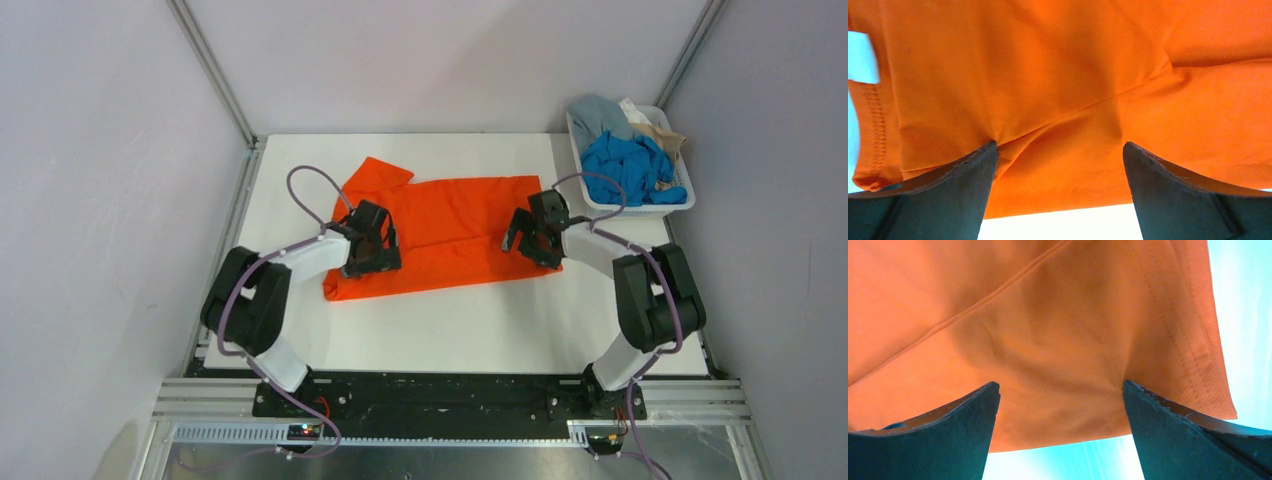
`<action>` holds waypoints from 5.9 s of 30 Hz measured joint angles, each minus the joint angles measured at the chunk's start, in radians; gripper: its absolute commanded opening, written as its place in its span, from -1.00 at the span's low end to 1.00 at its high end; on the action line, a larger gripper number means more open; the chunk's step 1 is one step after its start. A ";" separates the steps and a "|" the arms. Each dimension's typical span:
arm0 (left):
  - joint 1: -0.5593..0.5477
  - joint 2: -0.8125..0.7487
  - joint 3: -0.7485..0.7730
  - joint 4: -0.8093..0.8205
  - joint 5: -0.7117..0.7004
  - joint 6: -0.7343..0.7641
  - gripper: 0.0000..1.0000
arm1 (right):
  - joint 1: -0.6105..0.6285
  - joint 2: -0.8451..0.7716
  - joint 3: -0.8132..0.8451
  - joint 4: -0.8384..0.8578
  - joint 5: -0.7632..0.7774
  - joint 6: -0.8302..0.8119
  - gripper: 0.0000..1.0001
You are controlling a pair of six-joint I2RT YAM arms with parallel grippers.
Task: Fold and stack the t-shirts
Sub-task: Fold the flattened tshirt in 1/3 of the way, then grab the side of the flattened tshirt furthest away from the robot with both arms, then fold the other side of the tshirt into a rectangle
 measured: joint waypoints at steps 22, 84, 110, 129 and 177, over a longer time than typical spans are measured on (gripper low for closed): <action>-0.136 -0.616 -0.406 -0.113 -0.001 -0.240 0.99 | 0.192 -0.690 -0.467 -0.244 0.053 0.221 0.99; 0.131 0.687 0.986 -0.222 0.002 0.044 -0.77 | -0.054 -0.652 -0.374 -0.072 0.045 0.101 0.99; 0.109 0.492 0.826 -0.245 -0.048 0.159 -1.00 | -0.075 0.016 0.209 -0.098 0.277 0.005 0.90; 0.109 0.299 0.534 -0.117 0.046 0.132 -1.00 | -0.098 0.438 0.633 -0.406 0.375 0.048 0.51; 0.026 -0.663 -0.270 0.006 0.034 -0.047 -1.00 | 0.050 -0.125 0.164 -0.406 0.444 0.114 -1.00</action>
